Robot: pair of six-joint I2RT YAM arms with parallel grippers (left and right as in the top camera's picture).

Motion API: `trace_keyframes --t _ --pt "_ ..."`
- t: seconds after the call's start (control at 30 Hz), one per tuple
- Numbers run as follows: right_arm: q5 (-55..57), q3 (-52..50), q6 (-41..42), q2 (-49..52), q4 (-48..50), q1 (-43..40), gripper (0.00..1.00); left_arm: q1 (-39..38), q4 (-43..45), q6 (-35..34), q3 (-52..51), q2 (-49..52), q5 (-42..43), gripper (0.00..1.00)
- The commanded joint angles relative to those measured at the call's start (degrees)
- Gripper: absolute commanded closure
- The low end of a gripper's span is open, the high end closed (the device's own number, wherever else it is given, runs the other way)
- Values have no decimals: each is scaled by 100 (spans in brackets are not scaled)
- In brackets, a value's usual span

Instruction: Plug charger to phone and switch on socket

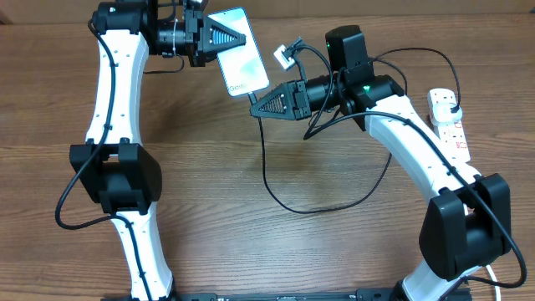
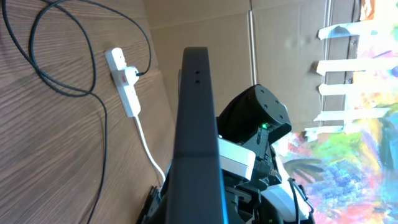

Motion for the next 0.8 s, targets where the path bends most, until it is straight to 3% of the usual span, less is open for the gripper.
trace_keyframes --t 0.0,0.53,0.77 --pt "424 138 216 31 348 -175 96 -223 -168 391 46 -35 188 96" --pt "422 140 238 81 354 -175 96 -350 -341 557 46 -35 166 96" --pt "422 140 365 81 461 -175 96 -350 -1064 1261 48 -35 109 96"
